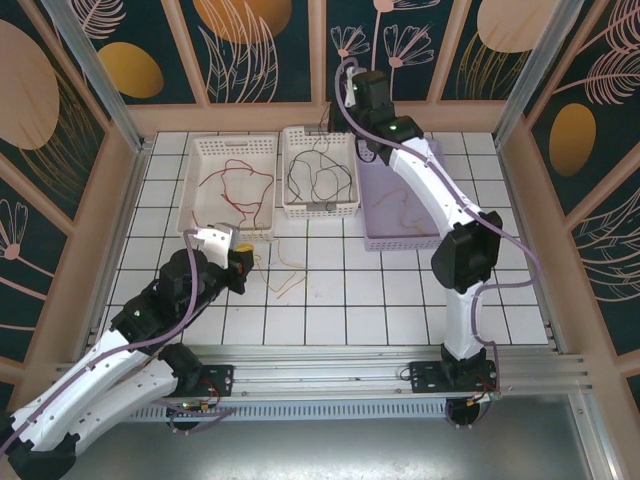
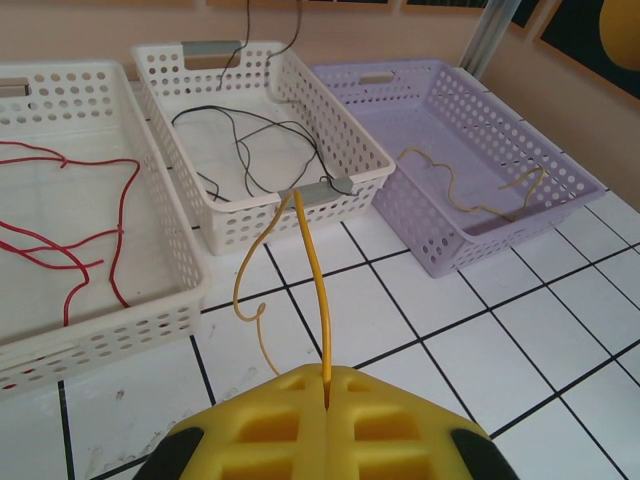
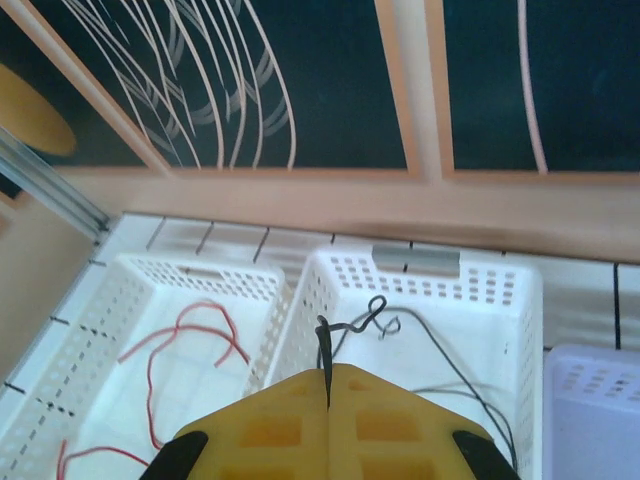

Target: Untangle the cables

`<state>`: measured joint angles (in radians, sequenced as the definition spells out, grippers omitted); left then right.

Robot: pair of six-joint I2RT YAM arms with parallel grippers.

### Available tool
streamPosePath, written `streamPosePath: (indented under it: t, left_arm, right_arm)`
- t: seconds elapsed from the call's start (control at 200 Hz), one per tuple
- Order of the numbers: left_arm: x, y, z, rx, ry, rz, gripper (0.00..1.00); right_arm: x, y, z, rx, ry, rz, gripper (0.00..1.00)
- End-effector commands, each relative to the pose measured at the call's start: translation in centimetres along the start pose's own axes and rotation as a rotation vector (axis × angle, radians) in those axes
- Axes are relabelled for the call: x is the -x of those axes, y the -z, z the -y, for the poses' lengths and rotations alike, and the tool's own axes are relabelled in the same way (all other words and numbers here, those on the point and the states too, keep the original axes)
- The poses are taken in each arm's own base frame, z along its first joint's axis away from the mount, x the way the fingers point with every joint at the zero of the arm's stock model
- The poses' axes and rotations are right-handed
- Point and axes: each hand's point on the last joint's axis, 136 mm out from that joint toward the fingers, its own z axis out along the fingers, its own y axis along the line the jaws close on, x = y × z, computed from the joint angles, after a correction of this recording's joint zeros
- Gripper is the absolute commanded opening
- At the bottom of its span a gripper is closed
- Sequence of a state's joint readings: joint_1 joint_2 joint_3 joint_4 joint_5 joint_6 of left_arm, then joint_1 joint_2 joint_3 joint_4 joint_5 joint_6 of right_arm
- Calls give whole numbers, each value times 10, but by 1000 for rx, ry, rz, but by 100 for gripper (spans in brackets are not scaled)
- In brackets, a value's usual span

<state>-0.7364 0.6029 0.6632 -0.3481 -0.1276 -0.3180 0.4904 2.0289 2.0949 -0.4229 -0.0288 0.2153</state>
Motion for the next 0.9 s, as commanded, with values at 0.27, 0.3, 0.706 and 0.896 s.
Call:
streamPosePath:
  t: [0.27, 0.3, 0.706, 0.896]
  left_arm:
    - [2, 0, 3, -19, -14, 11, 0]
    - [2, 0, 3, -20, -15, 10, 0]
    - [0, -2, 3, -19, -16, 1, 0]
    - [-2, -3, 2, -16, -16, -5, 0]
  right_arm:
    - [-62, -46, 30, -26, -51, -120, 0]
    - [-71, -50, 33, -37, -59, -142, 0]
    - [-174, -93, 64, -169, -62, -385, 0]
    - [-200, -100, 56, -169, -35, -436, 0]
